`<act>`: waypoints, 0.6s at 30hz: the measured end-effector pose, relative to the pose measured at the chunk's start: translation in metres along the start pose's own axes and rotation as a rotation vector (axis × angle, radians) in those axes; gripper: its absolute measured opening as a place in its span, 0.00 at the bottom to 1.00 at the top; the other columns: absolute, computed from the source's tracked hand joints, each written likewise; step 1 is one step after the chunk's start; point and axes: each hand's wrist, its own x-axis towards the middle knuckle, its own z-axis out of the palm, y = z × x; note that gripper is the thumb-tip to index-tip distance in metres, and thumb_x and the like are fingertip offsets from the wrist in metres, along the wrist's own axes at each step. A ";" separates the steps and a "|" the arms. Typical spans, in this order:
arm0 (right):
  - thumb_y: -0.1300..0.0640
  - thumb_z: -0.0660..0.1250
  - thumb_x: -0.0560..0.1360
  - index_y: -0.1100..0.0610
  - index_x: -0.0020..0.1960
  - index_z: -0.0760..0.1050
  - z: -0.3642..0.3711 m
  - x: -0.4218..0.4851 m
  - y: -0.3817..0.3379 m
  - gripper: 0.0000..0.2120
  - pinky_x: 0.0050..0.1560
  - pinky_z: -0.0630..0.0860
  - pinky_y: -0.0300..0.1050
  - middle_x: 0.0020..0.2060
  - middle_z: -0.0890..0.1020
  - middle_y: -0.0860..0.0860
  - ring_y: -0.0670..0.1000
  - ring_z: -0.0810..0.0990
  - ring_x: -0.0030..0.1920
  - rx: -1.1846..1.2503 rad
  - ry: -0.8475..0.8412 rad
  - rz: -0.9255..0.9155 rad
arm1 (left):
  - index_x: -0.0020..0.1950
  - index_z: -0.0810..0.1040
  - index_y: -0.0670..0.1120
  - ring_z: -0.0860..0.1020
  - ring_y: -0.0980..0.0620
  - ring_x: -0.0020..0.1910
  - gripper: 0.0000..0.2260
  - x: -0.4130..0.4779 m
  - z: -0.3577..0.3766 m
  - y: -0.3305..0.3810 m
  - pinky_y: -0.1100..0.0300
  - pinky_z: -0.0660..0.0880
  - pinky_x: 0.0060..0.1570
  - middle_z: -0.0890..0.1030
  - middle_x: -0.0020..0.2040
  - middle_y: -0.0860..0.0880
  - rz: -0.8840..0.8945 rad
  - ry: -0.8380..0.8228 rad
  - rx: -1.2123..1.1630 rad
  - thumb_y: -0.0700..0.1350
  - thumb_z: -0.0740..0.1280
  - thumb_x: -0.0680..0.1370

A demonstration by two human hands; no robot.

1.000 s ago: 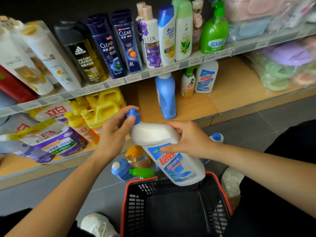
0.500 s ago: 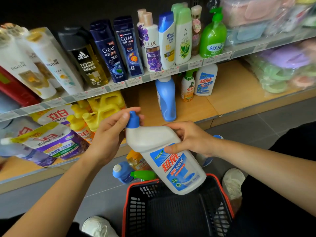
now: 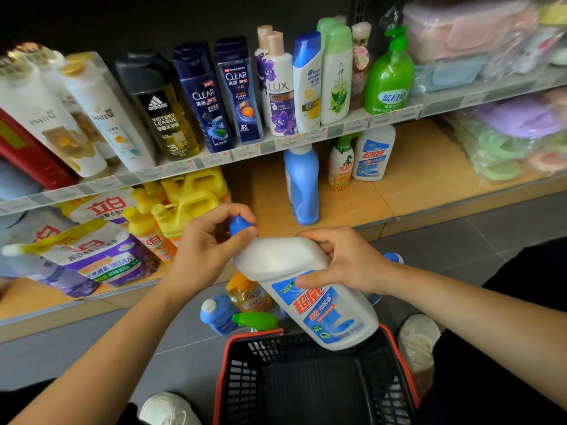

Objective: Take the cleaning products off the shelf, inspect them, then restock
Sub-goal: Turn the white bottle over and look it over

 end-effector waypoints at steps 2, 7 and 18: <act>0.54 0.82 0.67 0.51 0.59 0.80 0.000 0.000 0.001 0.23 0.49 0.84 0.56 0.51 0.87 0.52 0.54 0.87 0.51 0.018 0.005 0.008 | 0.51 0.80 0.47 0.80 0.38 0.47 0.04 0.002 0.002 0.001 0.40 0.78 0.47 0.82 0.47 0.44 -0.011 -0.005 -0.043 0.42 0.71 0.77; 0.53 0.83 0.66 0.49 0.60 0.80 -0.004 0.002 0.000 0.25 0.51 0.84 0.60 0.52 0.87 0.52 0.56 0.87 0.52 0.067 -0.006 0.048 | 0.59 0.79 0.45 0.81 0.43 0.50 0.11 0.006 -0.004 -0.001 0.49 0.79 0.49 0.83 0.48 0.45 -0.062 -0.086 -0.166 0.47 0.68 0.79; 0.56 0.81 0.64 0.56 0.64 0.77 -0.019 0.009 -0.008 0.30 0.51 0.83 0.59 0.51 0.87 0.56 0.58 0.87 0.51 0.212 0.217 0.086 | 0.73 0.73 0.49 0.81 0.48 0.62 0.25 -0.007 0.019 -0.022 0.55 0.80 0.56 0.84 0.62 0.48 -0.366 -0.121 -0.294 0.46 0.71 0.76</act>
